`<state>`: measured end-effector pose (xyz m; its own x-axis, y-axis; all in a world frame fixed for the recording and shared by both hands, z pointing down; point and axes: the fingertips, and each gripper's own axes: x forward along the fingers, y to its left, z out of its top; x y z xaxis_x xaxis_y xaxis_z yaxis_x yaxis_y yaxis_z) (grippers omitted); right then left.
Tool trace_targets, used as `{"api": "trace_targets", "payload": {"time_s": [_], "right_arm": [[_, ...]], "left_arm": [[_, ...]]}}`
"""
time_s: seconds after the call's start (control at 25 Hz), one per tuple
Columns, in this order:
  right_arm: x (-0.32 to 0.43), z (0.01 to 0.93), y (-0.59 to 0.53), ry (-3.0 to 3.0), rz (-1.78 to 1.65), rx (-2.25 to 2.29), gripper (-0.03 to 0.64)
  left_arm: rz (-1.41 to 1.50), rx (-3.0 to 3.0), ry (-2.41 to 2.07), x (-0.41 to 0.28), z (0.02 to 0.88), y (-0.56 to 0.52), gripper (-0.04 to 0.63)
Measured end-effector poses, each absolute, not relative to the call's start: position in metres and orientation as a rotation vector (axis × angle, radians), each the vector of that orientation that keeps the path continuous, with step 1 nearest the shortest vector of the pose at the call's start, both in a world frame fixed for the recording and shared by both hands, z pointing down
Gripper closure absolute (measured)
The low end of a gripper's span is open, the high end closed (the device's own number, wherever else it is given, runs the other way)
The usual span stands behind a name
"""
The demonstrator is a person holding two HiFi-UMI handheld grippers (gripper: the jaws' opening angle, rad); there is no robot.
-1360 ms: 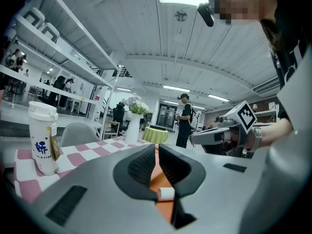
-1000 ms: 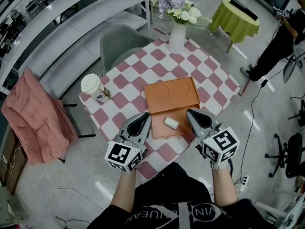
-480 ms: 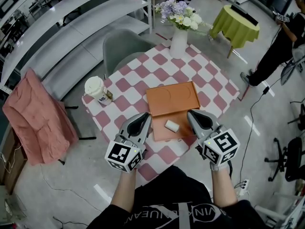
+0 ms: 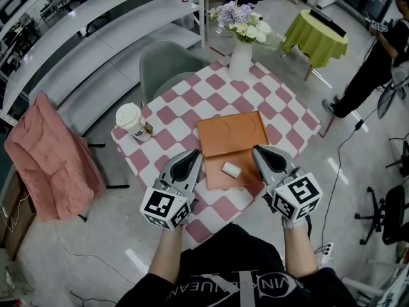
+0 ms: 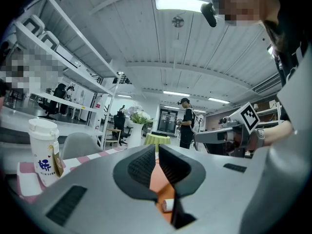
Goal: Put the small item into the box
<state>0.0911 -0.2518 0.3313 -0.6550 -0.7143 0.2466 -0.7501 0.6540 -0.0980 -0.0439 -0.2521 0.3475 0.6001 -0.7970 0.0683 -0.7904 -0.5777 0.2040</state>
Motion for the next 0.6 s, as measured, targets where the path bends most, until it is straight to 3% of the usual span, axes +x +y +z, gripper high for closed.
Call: {"api": "trace_targets", "payload": {"time_s": [0.6], "right_arm": [[0.087,0.32,-0.254,-2.696,0.234,1.202,0.611]], "left_arm": [[-0.059,2.631,-1.323,-0.048,0.34,-0.254,0.569]]}}
